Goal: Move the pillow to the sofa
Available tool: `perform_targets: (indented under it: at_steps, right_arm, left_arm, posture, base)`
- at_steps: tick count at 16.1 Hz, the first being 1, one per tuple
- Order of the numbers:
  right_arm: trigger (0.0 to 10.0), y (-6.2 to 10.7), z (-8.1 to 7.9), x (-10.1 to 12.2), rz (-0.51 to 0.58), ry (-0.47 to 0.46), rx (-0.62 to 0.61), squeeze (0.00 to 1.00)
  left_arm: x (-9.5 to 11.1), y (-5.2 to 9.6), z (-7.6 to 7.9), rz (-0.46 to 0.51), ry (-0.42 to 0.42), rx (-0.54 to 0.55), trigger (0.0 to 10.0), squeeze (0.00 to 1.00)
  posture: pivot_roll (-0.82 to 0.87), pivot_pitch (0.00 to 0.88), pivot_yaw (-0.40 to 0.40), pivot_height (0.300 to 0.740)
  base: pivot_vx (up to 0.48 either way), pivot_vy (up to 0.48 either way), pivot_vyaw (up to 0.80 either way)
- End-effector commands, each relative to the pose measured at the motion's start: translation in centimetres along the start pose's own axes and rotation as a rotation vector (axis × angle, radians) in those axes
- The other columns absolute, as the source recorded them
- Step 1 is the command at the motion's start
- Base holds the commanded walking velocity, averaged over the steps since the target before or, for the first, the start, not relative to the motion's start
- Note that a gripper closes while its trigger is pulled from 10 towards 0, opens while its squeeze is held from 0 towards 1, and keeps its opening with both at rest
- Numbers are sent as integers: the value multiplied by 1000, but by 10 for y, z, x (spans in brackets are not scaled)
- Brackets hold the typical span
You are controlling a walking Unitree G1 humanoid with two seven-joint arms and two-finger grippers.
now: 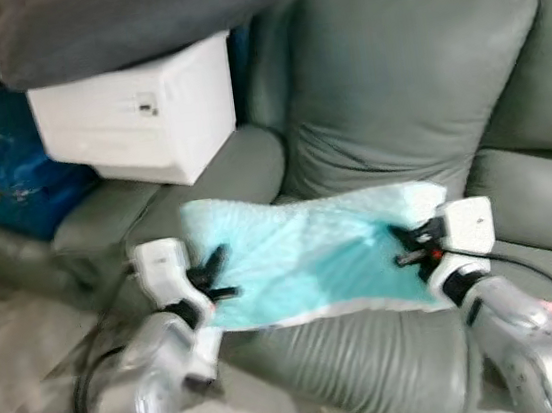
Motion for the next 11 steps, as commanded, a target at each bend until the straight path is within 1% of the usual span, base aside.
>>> perform_targets:
  at_steps: [1, 7, 11]
  right_arm:
    - [10000, 0, -6, 7, 26, 7, 21, 0]
    - [10000, 0, -6, 7, 33, 0, 18, 0]
    - [10000, 1, -7, 7, 36, 6, 18, 0]
  left_arm:
    - [5, 3, -7, 7, -20, 25, 10000, 0]
    - [3, 3, -7, -2, -21, 30, 10000, 0]
    - [4, 2, -7, -2, -24, 27, 10000, 0]
  posture:
    - [-192, 0, 17, 740]
    - [-193, 0, 19, 740]
    - [-194, 0, 22, 740]
  base:
    - [0, 0, -781]
    - [0, 0, -750]
    - [0, 0, 0]
Point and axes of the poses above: a point about 5 cm out from each wrist's last joint towards the gripper, its own y axis pointing back from the gripper into the wrist, its own x axis along the axis of the wrist's last joint, z = x × y, the point moved 1 cm from there along -y, pointing out of the wrist towards the gripper, and after that the axes turned 3 degrees about y, right-handed, at the moved point
